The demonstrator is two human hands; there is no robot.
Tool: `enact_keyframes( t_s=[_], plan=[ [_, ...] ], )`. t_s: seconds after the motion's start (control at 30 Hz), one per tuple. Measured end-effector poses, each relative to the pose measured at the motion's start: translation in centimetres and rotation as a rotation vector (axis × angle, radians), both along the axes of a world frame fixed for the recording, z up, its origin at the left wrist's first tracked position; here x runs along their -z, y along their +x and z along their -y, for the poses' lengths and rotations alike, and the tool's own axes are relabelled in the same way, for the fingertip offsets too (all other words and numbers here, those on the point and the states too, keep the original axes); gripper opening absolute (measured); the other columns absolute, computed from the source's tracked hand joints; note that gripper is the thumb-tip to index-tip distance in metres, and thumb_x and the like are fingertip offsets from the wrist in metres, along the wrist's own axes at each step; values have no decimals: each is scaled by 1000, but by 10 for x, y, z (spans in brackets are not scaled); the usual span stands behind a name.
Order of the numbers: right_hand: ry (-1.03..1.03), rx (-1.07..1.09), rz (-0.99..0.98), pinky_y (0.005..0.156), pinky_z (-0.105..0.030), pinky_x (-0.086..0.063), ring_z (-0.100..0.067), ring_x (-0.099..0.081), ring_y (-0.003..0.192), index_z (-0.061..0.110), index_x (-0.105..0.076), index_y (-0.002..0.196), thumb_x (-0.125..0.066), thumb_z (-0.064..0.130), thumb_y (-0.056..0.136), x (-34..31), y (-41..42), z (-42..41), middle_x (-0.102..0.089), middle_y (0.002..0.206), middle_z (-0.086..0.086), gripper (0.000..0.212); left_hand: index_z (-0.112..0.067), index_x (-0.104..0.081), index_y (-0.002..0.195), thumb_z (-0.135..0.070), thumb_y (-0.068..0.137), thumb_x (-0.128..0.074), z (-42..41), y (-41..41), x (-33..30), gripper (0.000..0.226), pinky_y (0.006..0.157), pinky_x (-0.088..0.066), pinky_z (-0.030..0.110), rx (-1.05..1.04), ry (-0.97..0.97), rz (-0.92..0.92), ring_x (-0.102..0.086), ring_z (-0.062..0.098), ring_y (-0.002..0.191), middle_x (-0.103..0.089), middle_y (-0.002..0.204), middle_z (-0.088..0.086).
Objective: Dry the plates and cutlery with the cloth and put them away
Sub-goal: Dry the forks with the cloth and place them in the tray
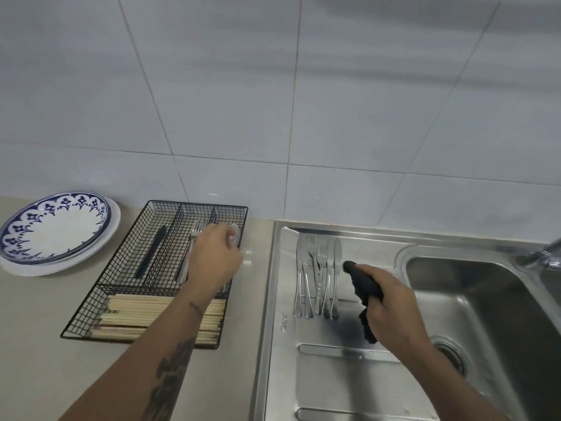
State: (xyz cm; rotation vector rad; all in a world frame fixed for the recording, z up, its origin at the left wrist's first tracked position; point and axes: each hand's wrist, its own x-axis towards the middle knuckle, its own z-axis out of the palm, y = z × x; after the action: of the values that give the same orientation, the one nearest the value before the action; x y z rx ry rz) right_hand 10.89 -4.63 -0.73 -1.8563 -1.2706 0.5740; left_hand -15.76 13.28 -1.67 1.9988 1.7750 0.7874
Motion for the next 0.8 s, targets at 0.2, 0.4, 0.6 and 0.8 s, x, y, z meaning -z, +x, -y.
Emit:
enact_keyframes(
  t_s=[0.2,0.4,0.6,0.8],
  plan=[
    [30,2,-3,76,-45,-58,-15,-60,74,31,-66,119,-46,-16,79,-3,7,7,-61,89,21,65,-22,-65,118,-18,97,-52,34,90,20,25,97,-54,37,273,-143,-1,-60,13,102,-60,116,-7],
    [3,-3,-20,80,-43,-57,-14,-59,78,31,-65,121,-47,-14,80,5,23,23,-60,93,17,63,-20,-69,96,-20,94,-56,36,145,44,13,71,-55,32,251,-303,-95,-62,14,76,-65,99,0],
    [-32,79,7,80,-14,-44,4,-58,94,34,-65,118,-50,-14,76,18,37,34,-65,99,22,66,-14,-62,97,-28,93,-58,30,168,58,15,77,-60,39,152,-346,-195,-65,22,85,-62,95,4],
    [-57,81,-21,81,-5,-42,5,-58,99,32,-66,120,-50,-15,76,28,39,31,-66,106,16,67,-14,-59,74,-16,81,-62,25,179,50,9,74,-62,38,44,-487,-53,-68,24,78,-66,85,5]
  ],
)
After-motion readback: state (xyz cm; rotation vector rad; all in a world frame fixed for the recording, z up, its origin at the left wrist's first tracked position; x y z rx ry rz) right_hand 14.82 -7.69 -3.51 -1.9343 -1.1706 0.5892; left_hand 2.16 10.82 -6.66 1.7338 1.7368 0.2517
